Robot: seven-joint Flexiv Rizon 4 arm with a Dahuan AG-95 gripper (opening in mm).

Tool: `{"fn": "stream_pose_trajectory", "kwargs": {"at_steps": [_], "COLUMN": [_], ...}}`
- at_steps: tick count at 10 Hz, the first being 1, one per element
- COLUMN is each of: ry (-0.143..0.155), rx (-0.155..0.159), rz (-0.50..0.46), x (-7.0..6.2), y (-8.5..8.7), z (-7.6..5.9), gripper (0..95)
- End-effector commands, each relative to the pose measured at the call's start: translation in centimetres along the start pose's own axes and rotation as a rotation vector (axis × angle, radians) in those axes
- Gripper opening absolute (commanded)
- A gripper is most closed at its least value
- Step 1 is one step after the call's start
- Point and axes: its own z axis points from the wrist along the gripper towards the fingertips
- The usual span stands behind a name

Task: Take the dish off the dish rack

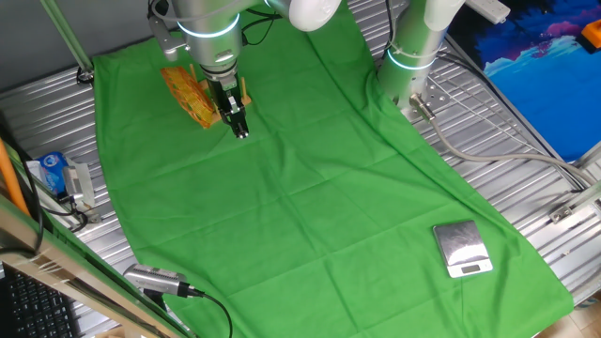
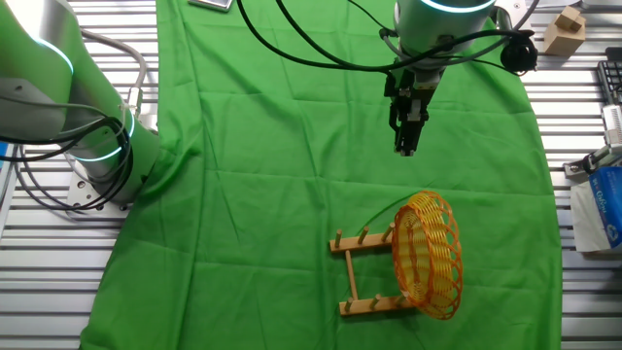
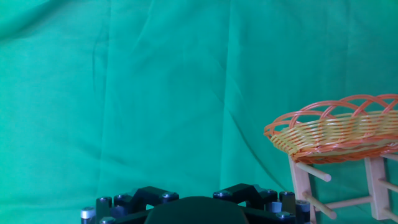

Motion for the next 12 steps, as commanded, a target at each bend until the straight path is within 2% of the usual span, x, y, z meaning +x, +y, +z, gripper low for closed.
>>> {"fn": "stream_pose_trajectory", "kwargs": {"at_steps": [1, 10, 11, 12], "ry": [-0.006, -0.003, -0.025, -0.014], "rx": [-0.022, -0.013, -0.018, -0.014], "rz": [-0.024, -0.024, -0.042, -0.027], "x": [0.01, 0.01, 0.03, 0.03], "y": [0.0, 0.0, 0.0, 0.0], "z": [0.0, 0.0, -0.03, -0.03], "gripper": [0.0, 0.0, 0.0, 0.0]}}
